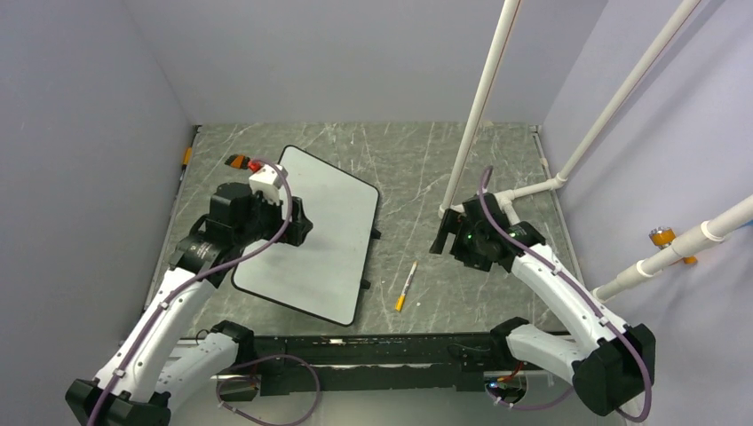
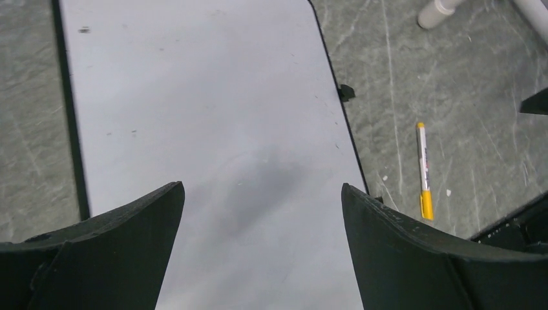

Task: Write a sentence on the whiteboard
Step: Pick up the whiteboard marker from the center of the board.

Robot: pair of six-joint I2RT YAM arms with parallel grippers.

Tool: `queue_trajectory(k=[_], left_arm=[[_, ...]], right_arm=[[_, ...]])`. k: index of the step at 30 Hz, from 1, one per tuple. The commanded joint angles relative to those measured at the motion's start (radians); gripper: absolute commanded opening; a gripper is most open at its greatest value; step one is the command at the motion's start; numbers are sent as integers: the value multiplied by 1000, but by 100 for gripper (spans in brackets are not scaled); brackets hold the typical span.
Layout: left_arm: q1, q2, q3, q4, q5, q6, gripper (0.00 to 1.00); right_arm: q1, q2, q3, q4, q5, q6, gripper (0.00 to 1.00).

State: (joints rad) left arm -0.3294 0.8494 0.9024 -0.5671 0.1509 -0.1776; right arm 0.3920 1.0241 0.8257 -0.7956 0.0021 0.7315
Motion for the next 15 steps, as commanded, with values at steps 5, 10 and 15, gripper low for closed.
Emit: queue_trajectory(k=[5, 10, 15], left_arm=[[-149, 0, 22, -6, -76, 1, 95], [-209, 10, 25, -18, -86, 30, 95], [-274, 37, 27, -48, -117, 68, 96]], right_arm=[[170, 53, -50, 51, 82, 174, 91], [250, 144, -55, 119, 106, 226, 78], [285, 298, 4, 126, 154, 228, 68]])
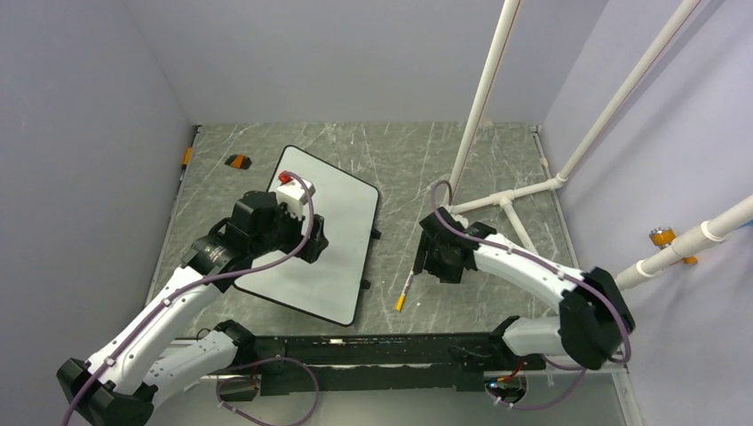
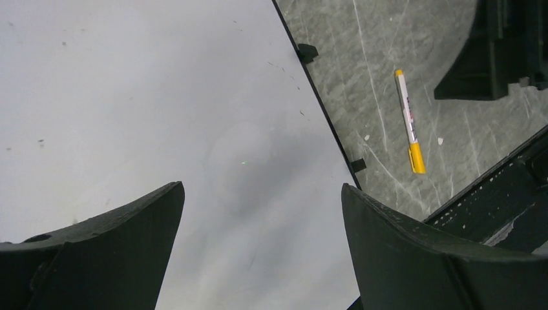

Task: Write a sentence on the whiteboard
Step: Pick up the whiteboard marker from the center of the board.

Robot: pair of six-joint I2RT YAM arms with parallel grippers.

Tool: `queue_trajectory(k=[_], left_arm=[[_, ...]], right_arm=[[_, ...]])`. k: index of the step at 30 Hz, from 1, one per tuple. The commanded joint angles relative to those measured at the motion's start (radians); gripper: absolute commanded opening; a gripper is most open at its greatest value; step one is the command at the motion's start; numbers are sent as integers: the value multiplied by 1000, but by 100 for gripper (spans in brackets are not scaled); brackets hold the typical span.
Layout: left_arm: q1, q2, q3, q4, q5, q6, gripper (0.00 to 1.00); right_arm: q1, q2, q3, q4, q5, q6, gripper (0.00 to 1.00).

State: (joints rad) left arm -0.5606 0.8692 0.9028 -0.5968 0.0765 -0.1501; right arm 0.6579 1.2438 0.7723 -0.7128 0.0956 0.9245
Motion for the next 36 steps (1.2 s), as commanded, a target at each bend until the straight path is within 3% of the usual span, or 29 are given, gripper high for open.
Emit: queue_trajectory(k=[1, 14, 18, 24, 28, 36], left_arm=[[-54, 22, 26, -23, -51, 44, 96], [-72, 32, 23, -37, -61, 63, 98], [-73, 28, 23, -36, -39, 67, 99], [-72, 22, 18, -32, -29, 69, 99], [-72, 20, 14, -29, -19, 70, 99], [-73, 15, 12, -20, -7, 65, 99]], right_arm=[[22, 99, 62, 50, 60, 33, 65], [72, 272, 143, 98, 52, 35, 61], [95, 328, 143, 117, 48, 53, 54], [116, 415, 181, 79, 89, 48, 36], [121, 435, 192, 66, 84, 21, 0], [123, 303, 213, 58, 84, 1, 0]])
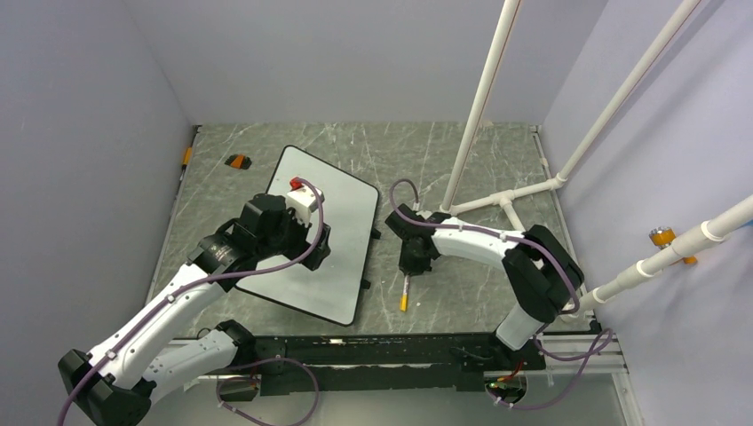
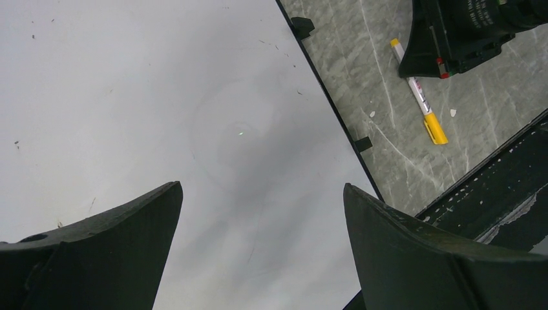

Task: Write a sentence on the whiteboard
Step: Pick up the whiteboard marker from the center of the board, then pass from the right arm to the left

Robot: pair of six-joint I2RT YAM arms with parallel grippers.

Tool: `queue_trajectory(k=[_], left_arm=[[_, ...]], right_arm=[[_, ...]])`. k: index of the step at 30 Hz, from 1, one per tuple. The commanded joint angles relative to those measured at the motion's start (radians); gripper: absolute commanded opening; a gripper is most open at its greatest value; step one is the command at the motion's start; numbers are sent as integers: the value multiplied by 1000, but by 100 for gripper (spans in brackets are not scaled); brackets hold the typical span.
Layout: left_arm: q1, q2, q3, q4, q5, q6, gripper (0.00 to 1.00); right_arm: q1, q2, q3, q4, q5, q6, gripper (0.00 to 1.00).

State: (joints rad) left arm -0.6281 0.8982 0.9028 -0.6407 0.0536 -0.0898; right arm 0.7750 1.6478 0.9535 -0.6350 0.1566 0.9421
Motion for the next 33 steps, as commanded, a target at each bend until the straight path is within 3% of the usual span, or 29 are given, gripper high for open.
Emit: queue_trajectory(k=[1, 7, 13, 18, 24, 33], left_arm=[[-5, -10, 16, 24, 19, 2, 99], [-4, -27, 45, 82, 115, -53, 99], [-5, -85, -37, 303, 217, -135, 99], [-5, -71, -62, 468, 288, -218, 99], [-29, -68, -143, 773, 307, -301, 98], [-85, 4, -248, 1193, 335, -347, 89]], right_arm=[[6, -136, 40, -15, 24, -25, 0], [5, -330, 84, 43, 29, -31, 0], [5, -454, 110, 98, 121, 10, 0], [4, -560, 47, 238, 149, 71, 0], [4, -635, 49, 302, 201, 152, 0], [3, -641, 141, 290, 242, 201, 0]])
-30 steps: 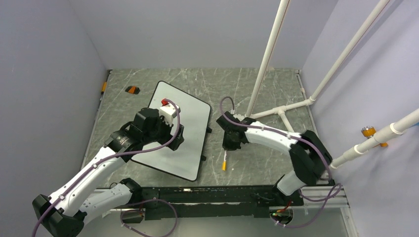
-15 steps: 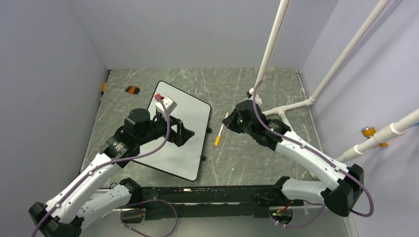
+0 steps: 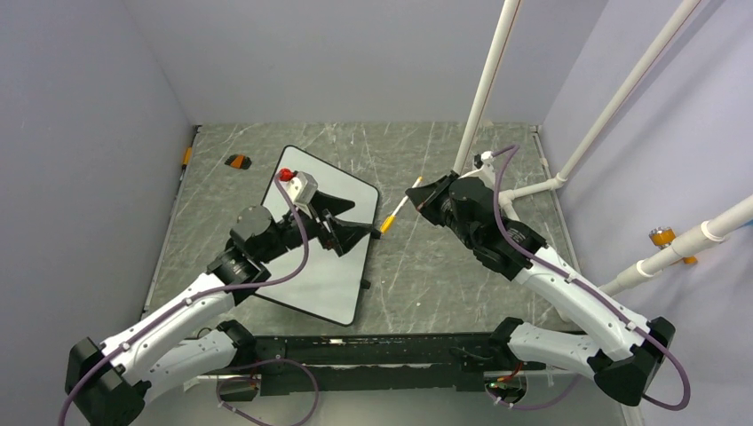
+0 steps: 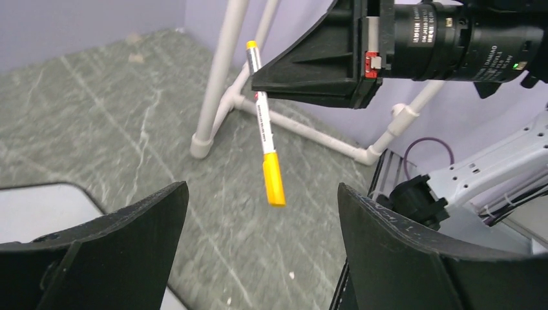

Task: Write a sentence on the whiteboard
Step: Pass from the right arm to the left

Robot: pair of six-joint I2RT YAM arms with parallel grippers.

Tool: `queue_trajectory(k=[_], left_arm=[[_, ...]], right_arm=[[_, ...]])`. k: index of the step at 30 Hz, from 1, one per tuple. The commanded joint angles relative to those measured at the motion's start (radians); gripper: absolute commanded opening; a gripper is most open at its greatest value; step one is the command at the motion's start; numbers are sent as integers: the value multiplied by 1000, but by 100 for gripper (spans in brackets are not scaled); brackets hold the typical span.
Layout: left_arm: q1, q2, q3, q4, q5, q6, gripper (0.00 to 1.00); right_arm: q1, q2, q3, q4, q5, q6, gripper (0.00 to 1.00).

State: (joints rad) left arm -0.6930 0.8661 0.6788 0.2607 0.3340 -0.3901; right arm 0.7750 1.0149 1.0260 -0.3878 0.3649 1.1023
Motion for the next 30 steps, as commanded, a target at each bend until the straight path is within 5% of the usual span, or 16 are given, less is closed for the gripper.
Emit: queue_trajectory(k=[1, 14, 23, 30], left_arm=[[-26, 48, -19, 311, 60, -42, 88], [-78, 197, 51, 428, 98, 3, 70], [-104, 236, 55, 476, 76, 18, 43], [-115, 252, 54, 477, 65, 30, 43]], right_arm=[[2, -12, 74, 49, 30, 47, 0], [1, -31, 127, 67, 10, 70, 0], [2, -28, 115, 94, -34, 90, 0], [1, -39, 108, 105, -40, 90, 0]])
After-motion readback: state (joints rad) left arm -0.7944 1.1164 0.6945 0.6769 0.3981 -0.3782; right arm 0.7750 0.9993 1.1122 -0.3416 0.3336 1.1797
